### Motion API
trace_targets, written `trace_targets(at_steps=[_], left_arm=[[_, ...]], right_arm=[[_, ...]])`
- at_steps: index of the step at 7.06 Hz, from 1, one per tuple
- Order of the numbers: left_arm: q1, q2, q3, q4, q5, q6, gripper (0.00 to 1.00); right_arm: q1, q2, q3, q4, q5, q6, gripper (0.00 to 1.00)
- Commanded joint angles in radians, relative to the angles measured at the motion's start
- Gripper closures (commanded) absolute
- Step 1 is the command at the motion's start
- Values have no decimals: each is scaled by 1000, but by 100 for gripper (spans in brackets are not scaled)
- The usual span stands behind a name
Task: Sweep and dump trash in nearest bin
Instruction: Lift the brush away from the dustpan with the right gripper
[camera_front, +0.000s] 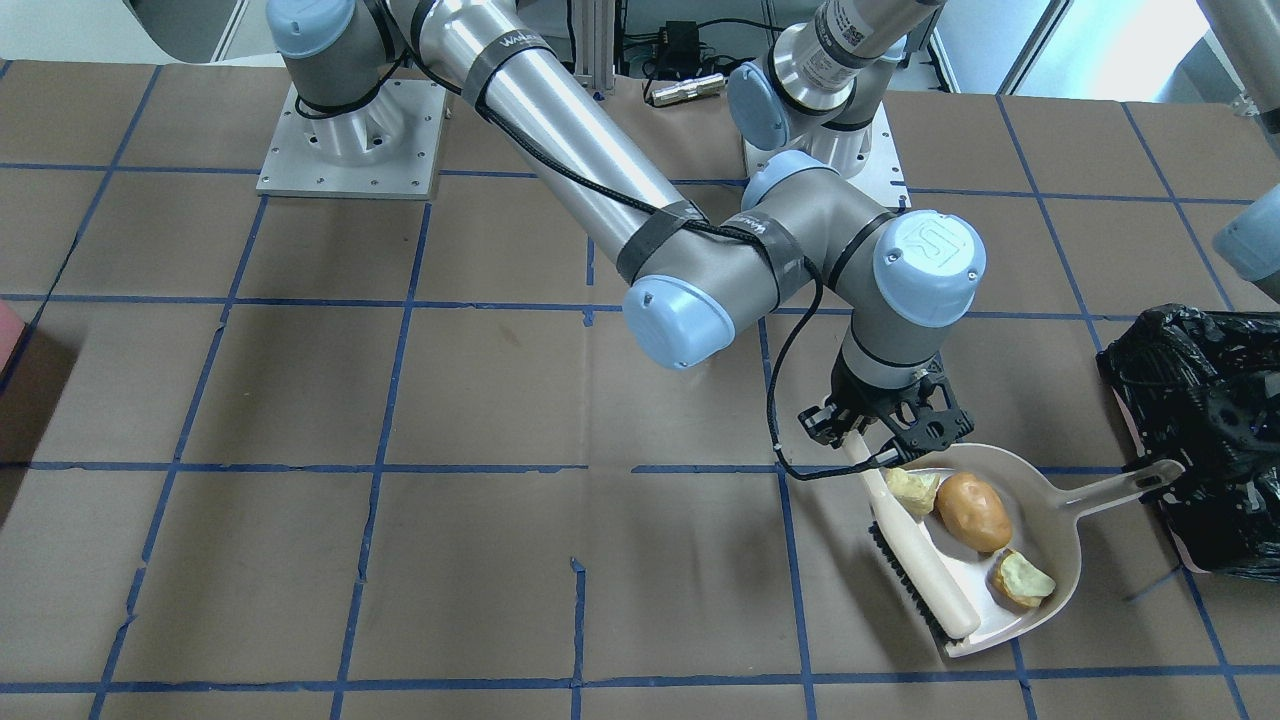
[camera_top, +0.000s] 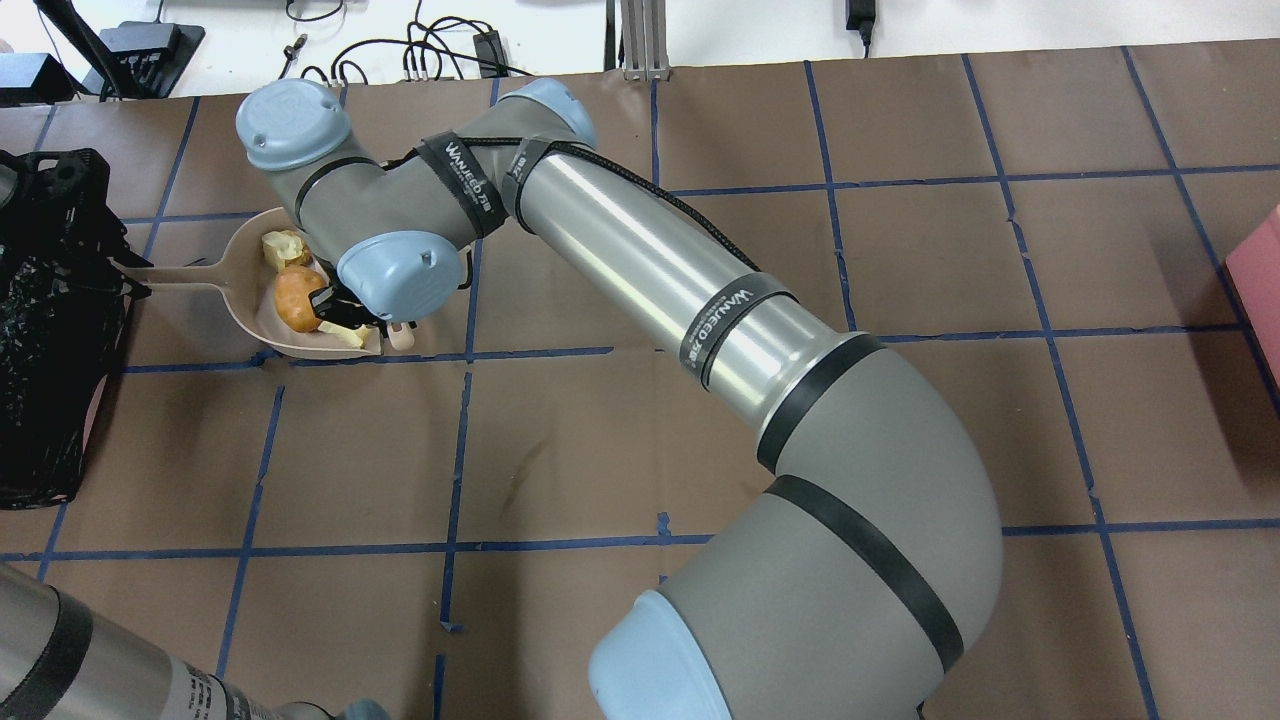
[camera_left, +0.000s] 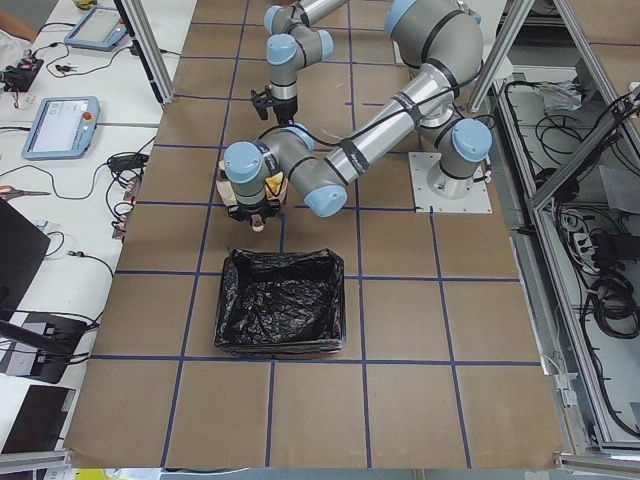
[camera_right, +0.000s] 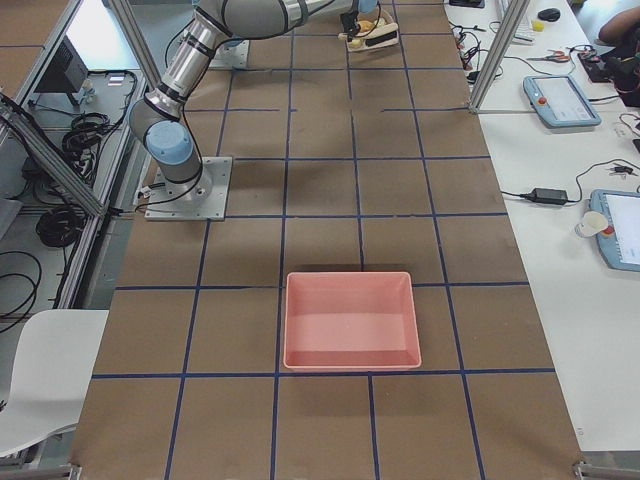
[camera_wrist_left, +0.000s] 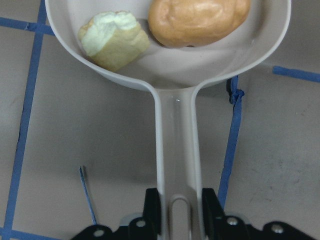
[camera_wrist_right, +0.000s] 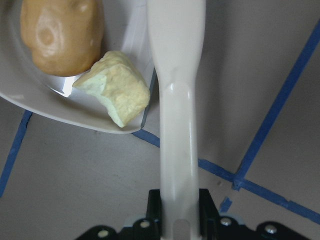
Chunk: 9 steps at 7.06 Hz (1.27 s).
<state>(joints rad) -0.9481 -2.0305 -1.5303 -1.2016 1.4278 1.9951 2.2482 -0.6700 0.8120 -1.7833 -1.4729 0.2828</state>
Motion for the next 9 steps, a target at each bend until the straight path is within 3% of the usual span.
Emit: trace_targets(at_steps=[1,3,6,9], left_arm=[[20,0,-8,-4,-58,-1,94],[28,1,-8,-13,-76,-10,94],[43,1,-4,-21,-89,-27,95],[84,4,-2,-42,-162,-59,96]], right_arm=[[-100,-84,41,79,-3,10,97],[-179,-188,146,134,-9,42,97],[-213,-403,489,148,-99,152,98],[-193,-558,721,144,-103,275,98]])
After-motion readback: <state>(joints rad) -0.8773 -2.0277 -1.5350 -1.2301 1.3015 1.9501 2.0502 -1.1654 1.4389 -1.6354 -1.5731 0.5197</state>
